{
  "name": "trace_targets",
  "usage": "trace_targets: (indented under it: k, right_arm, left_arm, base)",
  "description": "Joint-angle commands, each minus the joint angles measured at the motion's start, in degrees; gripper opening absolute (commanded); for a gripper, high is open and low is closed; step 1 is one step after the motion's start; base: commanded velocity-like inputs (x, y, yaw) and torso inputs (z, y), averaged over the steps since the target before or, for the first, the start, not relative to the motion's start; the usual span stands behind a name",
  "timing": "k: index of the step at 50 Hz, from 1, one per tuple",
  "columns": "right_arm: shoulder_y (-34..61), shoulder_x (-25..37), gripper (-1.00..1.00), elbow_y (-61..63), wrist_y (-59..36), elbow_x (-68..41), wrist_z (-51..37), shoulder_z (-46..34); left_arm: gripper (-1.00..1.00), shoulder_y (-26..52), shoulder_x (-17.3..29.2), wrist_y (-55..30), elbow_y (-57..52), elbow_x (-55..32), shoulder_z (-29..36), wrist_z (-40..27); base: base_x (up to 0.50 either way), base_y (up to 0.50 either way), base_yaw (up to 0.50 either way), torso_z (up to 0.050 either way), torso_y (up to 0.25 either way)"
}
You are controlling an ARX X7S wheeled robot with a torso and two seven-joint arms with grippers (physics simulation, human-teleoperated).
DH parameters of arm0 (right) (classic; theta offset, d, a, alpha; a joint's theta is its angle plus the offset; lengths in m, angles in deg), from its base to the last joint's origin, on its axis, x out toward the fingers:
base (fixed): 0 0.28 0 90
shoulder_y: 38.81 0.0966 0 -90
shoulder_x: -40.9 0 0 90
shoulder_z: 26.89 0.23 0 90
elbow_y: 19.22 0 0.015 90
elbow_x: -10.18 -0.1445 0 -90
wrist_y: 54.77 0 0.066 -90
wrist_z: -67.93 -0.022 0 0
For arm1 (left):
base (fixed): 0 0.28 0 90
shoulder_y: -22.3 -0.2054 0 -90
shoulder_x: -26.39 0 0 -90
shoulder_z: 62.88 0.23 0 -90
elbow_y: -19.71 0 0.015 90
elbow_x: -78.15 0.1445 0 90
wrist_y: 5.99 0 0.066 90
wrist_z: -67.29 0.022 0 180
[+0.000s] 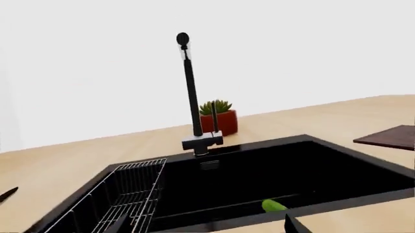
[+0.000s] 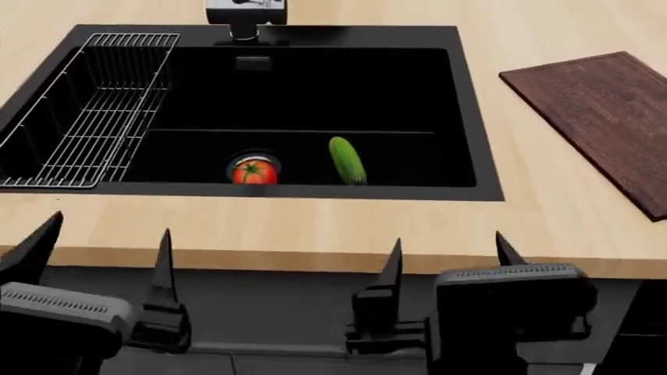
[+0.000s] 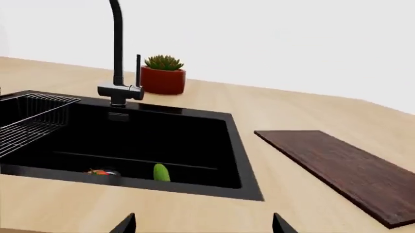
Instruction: Pick the vegetables from the sink and place them on the cutting board.
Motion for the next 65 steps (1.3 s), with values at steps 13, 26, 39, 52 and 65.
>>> trace_targets:
  k: [13,26,39,52,65]
  right_arm:
    - [41.30,2.06,1.00,-38.31,-15.44,1.37,2.85,-5.95]
    - [57.68,-3.78,1.00,-101.67,18.63,5.63,6.89,-14.07]
    - [58.52,-3.48,1.00,-101.63,25.27,4.26,5.28,-15.13]
    - [58.32,-3.74,1.00,-101.62,27.26,3.24,4.79,-14.58]
    - [57.56,-3.23,1.00,-101.60,28.84,2.08,4.33,-13.14]
  left_arm:
    - [1.00,37.54,-1.81,-16.02,32.70,1.96,2.91,-0.26]
    - [1.00,53.45,-2.73,17.46,91.98,0.43,2.05,-6.08]
    - [1.00,52.49,-1.63,18.32,91.97,-0.33,2.68,-6.81]
    - [1.00,52.50,-1.62,19.85,91.95,0.59,4.71,-8.71]
    - [1.00,52.13,-1.81,21.42,91.87,-1.95,3.83,-5.39]
  base:
    - [0.00,0.00,0.00,0.048,0.000]
    - [0.08,0.00,0.00,0.000,0.000]
    - [0.50,0.00,0.00,0.000,0.000]
    - [0.50,0.00,0.00,0.000,0.000]
    - [0.50,0.00,0.00,0.000,0.000]
